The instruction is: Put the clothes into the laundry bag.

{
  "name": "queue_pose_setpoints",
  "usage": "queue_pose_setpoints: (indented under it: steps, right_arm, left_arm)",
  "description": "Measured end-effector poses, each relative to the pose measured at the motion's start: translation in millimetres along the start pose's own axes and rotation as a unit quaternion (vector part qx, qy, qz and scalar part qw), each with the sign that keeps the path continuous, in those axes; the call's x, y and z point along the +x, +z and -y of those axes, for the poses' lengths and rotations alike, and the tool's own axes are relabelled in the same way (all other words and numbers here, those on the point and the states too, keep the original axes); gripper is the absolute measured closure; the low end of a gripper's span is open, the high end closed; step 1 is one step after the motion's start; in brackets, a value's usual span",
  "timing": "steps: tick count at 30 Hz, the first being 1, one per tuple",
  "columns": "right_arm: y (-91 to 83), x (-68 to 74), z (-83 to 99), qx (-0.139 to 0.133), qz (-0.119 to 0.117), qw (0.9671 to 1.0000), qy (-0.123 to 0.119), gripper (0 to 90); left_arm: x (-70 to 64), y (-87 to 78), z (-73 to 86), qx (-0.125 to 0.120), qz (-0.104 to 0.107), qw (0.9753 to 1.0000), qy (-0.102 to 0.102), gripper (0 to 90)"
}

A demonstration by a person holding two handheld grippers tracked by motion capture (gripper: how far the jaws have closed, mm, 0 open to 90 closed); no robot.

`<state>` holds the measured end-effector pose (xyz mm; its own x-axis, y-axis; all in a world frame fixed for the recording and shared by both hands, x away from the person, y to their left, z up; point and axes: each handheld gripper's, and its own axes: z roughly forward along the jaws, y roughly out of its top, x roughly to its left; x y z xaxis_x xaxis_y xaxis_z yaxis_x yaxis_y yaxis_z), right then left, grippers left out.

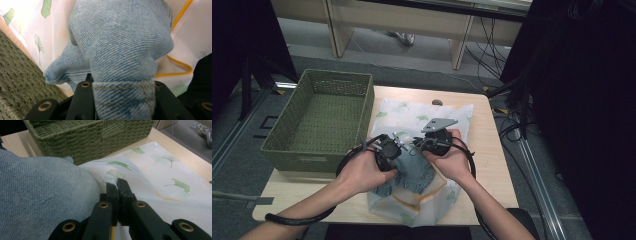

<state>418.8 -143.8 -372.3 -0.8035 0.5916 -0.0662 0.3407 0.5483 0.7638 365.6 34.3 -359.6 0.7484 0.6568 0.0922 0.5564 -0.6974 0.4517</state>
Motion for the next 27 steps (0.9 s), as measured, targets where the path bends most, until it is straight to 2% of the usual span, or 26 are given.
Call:
queue_pose_setpoints:
  steps: [5, 11, 16, 20, 23, 24, 27]
  right_arm:
    - [-0.7, -1.6, 0.0, -0.004, 0.002, 1.0, -0.002, 90.0]
    - [-0.3, -1.0, 0.8, -0.003, 0.0, 1.0, 0.007, 90.0]
    - [0.2, -1.3, 0.1, -0.006, -0.001, 1.0, -0.001, 90.0]
    - [-0.3, -1.3, -0.2, -0.007, 0.002, 1.0, -0.001, 90.0]
    - [-1.2, -2.8, 0.1, -0.01, 0.001, 0.9999, 0.002, 90.0]
    - [-1.7, -2.4, 0.4, -0.009, 0.002, 0.9999, 0.01, 90.0]
    - [-1.3, -3.8, 1.2, -0.011, 0.003, 0.9999, 0.009, 90.0]
  left_arm:
    - [0.7, 1.2, 0.3, -0.015, -0.001, 0.9999, -0.003, 69.5]
    - [1.4, 3.8, 1.6, -0.024, 0.0, 0.9997, -0.005, 69.4]
    - [2.7, 5.4, 1.4, -0.027, 0.001, 0.9996, -0.007, 69.4]
    - [1.4, 5.8, 2.0, -0.043, 0.002, 0.999, -0.012, 69.4]
    - [-0.7, 4.4, 3.3, -0.048, 0.006, 0.9988, -0.002, 69.5]
    - [-1.6, 3.9, 3.7, -0.05, 0.008, 0.9987, 0.0, 69.5]
    - [-4.5, 0.2, 4.4, -0.056, 0.005, 0.9984, 0.008, 69.4]
